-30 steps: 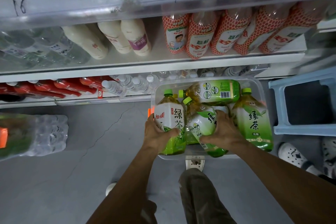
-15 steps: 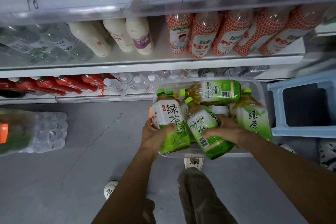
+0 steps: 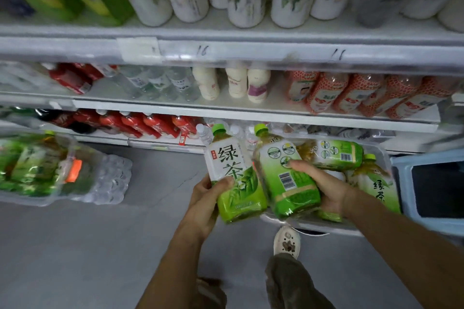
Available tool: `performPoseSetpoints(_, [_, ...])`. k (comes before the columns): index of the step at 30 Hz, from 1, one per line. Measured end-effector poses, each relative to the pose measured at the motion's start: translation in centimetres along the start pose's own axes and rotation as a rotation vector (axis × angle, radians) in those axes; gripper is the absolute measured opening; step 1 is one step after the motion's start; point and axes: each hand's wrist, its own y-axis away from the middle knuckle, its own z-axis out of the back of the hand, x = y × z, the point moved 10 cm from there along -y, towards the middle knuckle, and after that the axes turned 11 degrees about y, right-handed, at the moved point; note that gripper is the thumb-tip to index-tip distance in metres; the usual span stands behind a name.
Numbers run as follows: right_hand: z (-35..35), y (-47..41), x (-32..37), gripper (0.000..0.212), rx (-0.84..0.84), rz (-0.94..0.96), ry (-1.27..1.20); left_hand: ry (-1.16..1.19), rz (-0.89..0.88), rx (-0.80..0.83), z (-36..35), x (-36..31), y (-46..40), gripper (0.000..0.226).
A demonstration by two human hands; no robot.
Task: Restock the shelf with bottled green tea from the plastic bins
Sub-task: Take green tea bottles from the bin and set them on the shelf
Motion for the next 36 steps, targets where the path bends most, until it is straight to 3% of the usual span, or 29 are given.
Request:
performPoseSetpoints(3, [-5.3,1.1,2.4,0.070,0.060,0.052,-0.098,0.076,-0.032,0.049,2.1,-4.2,2.8,0.058])
performPoseSetpoints(6, [-11.2,2.3,4.5,0.077,0.129,0.115,-0.178,0.197,-0.019,0.080,4.4,-8.1,5.9,0.066])
performPoseSetpoints(9, [-17.1,3.1,6.7,0.075,0.164,0.206,-0.210,0.299,-0.067,0.138,6.0,-12.9,9.3,0.053])
performPoseSetpoints(12, [-23.2,3.2,8.7,0.075,0.228,0.271,-0.207,0.333,-0.168,0.164,8.5,-18.0,12.9,0.019])
performPoseSetpoints(14, [-26.9,3.3,9.9,0.076,0.244,0.297,-0.159,0.342,-0.214,0.159,10.9,-21.0,15.2,0.034])
performPoseSetpoints(19, [-36.9,5.2,13.5,0.073,0.279,0.401,-0.115,0.322,-0.289,0.103,18.1,-28.1,19.5,0.046])
performPoseSetpoints(24, [-46.7,8.3,17.6,0.077,0.314,0.575,-0.178,0.314,-0.338,0.140,24.1,-34.7,23.9,0.034])
performPoseSetpoints(33, [-59.1,7.7,23.6,0.090,0.475,0.622,-0.212,0.318,-0.437,0.200,29.4,-44.6,28.0,0.042])
performPoseSetpoints(36, [-61.7,6.7,26.7,0.082,0.496,0.674,-0.205,0.311,-0.491,0.219,30.6,-48.6,28.0,0.039])
